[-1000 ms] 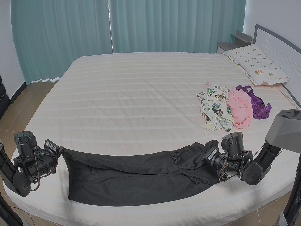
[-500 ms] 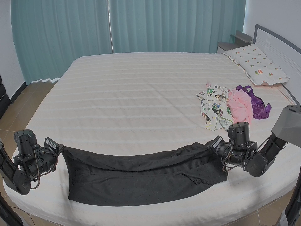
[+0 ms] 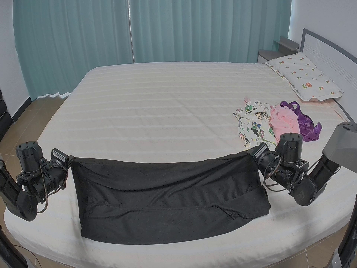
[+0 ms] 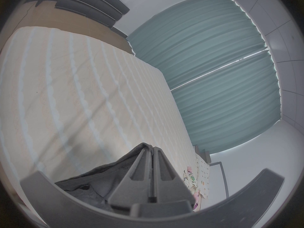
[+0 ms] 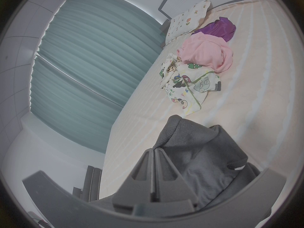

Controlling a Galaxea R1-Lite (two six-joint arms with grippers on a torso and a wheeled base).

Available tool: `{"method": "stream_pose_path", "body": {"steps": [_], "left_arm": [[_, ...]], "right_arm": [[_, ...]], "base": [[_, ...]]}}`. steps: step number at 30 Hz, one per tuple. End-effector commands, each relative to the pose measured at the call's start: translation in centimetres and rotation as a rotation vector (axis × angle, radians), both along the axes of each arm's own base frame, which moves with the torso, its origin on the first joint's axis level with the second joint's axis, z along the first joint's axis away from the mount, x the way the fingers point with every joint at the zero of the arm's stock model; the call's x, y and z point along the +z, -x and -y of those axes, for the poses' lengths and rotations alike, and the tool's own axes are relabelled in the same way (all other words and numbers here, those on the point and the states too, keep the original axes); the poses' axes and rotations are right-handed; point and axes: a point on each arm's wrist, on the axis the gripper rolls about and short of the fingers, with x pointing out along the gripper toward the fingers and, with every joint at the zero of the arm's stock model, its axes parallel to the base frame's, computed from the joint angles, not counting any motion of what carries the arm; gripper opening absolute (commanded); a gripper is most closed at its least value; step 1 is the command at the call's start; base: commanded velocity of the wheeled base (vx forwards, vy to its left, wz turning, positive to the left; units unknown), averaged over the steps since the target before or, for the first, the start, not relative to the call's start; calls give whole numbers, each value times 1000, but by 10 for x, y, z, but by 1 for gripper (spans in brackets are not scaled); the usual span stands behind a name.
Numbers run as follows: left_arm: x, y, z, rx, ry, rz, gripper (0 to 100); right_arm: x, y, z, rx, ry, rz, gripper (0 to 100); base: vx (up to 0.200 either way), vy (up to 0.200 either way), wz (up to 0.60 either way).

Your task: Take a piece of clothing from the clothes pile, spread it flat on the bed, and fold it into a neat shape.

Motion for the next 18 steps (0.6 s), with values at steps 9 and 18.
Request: {"method": "stream_pose_path", "body": {"steps": [9, 18], "left_arm": [[-44, 36, -1, -22, -81, -107, 0], [-77, 47, 1, -72, -154, -253, 0]], "right_arm": [[-48, 45, 12, 41, 132, -165, 0], [-56, 55, 13, 55, 157, -211, 0]], "base": [[0, 0, 0], [0, 0, 0]]}}
